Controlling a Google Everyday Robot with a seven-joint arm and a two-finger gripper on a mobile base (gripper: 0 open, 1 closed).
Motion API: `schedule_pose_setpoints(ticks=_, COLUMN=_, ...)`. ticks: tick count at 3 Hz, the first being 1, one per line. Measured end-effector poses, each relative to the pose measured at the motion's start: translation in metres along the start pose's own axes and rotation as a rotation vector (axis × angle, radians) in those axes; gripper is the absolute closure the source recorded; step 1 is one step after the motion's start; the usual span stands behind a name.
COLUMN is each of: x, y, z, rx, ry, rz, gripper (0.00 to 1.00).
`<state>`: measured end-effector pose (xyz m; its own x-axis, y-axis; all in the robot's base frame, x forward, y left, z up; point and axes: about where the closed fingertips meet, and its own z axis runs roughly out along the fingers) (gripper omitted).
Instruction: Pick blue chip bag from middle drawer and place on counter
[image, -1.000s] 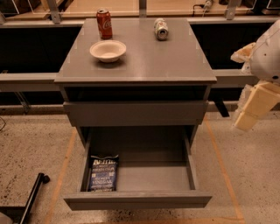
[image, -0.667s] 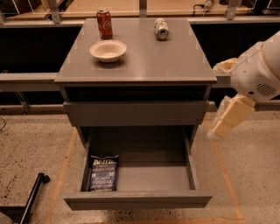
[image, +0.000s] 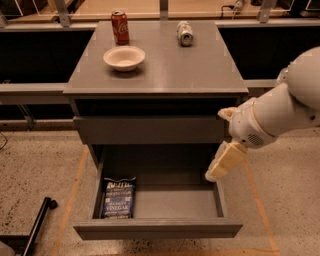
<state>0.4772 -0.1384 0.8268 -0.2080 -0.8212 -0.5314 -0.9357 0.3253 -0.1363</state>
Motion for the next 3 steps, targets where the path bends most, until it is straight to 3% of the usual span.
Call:
schedule_pose_setpoints(ticks=1, x=-0.001, y=-0.001, z=0.000, rx=0.009, ry=-0.001, rz=-0.004, gripper=0.00)
schedule_pose_setpoints(ticks=2, x=-0.005, y=0.007, z=0.007, rx=-0.021, ry=-0.005, rz=-0.020, gripper=0.00)
schedule_pose_setpoints(ticks=3, x=0.000, y=0.022, z=0.048, rx=-0.094, ry=-0.033, rz=0.018, gripper=0.00)
